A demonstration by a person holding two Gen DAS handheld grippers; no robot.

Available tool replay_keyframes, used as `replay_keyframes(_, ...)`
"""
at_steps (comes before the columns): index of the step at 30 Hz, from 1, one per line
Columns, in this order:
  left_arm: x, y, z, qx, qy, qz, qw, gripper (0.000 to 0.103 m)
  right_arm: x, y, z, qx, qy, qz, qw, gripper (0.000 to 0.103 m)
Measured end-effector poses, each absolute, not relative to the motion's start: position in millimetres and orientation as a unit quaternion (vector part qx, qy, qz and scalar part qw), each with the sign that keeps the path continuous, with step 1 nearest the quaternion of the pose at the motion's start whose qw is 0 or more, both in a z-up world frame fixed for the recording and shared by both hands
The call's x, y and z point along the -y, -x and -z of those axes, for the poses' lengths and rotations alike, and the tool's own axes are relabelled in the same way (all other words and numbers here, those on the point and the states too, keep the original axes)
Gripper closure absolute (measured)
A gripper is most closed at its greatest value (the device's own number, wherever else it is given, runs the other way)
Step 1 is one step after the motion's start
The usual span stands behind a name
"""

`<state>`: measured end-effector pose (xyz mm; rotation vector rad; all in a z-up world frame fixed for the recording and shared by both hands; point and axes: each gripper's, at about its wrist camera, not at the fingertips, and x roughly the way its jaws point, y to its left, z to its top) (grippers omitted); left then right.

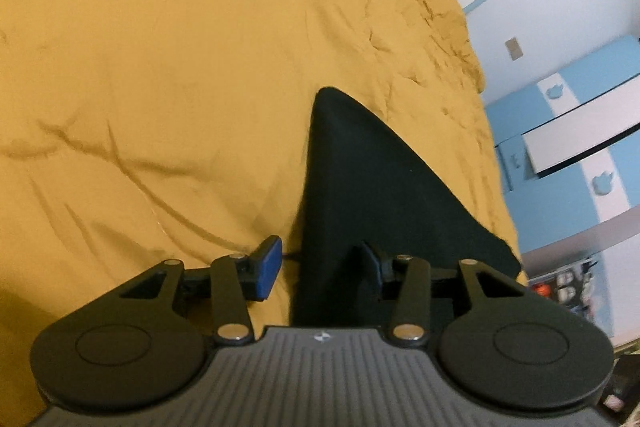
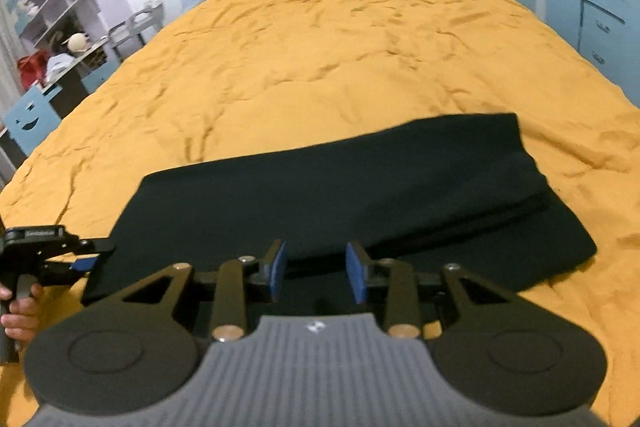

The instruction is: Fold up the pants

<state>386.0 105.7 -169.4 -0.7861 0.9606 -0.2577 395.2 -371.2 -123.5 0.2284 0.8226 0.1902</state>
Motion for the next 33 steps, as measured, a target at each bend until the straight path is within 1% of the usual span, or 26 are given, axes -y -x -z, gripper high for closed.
replay_keyframes(1, -108.5, -387.2, 172.3, -0.446, 0.372, 0.121, 0.805, 0.063, 373.4, -393.2, 125.6, -0.400, -0.114, -0.088, 0.905, 0.073)
replay_keyframes(3, -110.3, -386.4, 176.3, -0.445, 0.384, 0.125, 0.799, 0.085, 380.4, -393.5, 127.8, -0.402, -0.118, -0.084, 0.904, 0.073)
replay_keyframes(4, -109.7, -388.5, 175.7, -0.443, 0.390, 0.125, 0.798, 0.088, 382.4, -393.0, 128.0, -0.402, -0.118, -0.084, 0.904, 0.073)
replay_keyframes(5, -109.6, -388.1, 172.9, -0.440, 0.390, 0.124, 0.799, 0.094, 382.9, -392.8, 128.1, -0.402, -0.117, -0.085, 0.904, 0.073)
replay_keyframes(9, -97.0, -386.5, 140.8, -0.418, 0.364, 0.123, 0.823, 0.095, 387.5, -390.4, 123.3, -0.405, -0.115, -0.087, 0.903, 0.073)
replay_keyframes(12, -72.5, -389.4, 103.7, -0.406, 0.328, 0.124, 0.844, 0.095, 393.6, -390.5, 118.1, -0.408, -0.133, -0.094, 0.898, 0.073)
replay_keyframes(15, -31.6, -395.4, 65.4, -0.398, 0.284, 0.138, 0.861, 0.095, 397.0, -389.7, 111.1, -0.404, -0.138, -0.098, 0.899, 0.073)
replay_keyframes(19, 27.1, -400.9, 41.9, -0.402, 0.237, 0.162, 0.869, 0.095, 403.5, -389.3, 107.8, -0.404, -0.154, -0.105, 0.896, 0.073)
replay_keyframes(22, 66.3, -406.4, 43.3, -0.411, 0.214, 0.191, 0.865, 0.095, 407.8, -390.9, 106.7, -0.403, -0.167, -0.111, 0.893, 0.073)
replay_keyframes(25, 103.1, -415.3, 57.2, -0.433, 0.200, 0.205, 0.855, 0.095, 410.4, -393.1, 106.2, -0.403, -0.173, -0.111, 0.892, 0.073)
replay_keyframes(29, 124.7, -415.4, 84.5, -0.466, 0.190, 0.207, 0.839, 0.095, 411.0, -395.0, 111.4, -0.411, -0.181, -0.113, 0.886, 0.073)
replay_keyframes(31, 129.3, -417.7, 97.0, -0.488, 0.195, 0.211, 0.824, 0.093, 410.7, -396.5, 116.8, -0.419, -0.193, -0.120, 0.879, 0.072)
replay_keyframes(33, 129.9, -420.7, 107.1, -0.506, 0.203, 0.218, 0.810, 0.083, 409.7, -398.8, 121.1, -0.425, -0.207, -0.127, 0.872, 0.072)
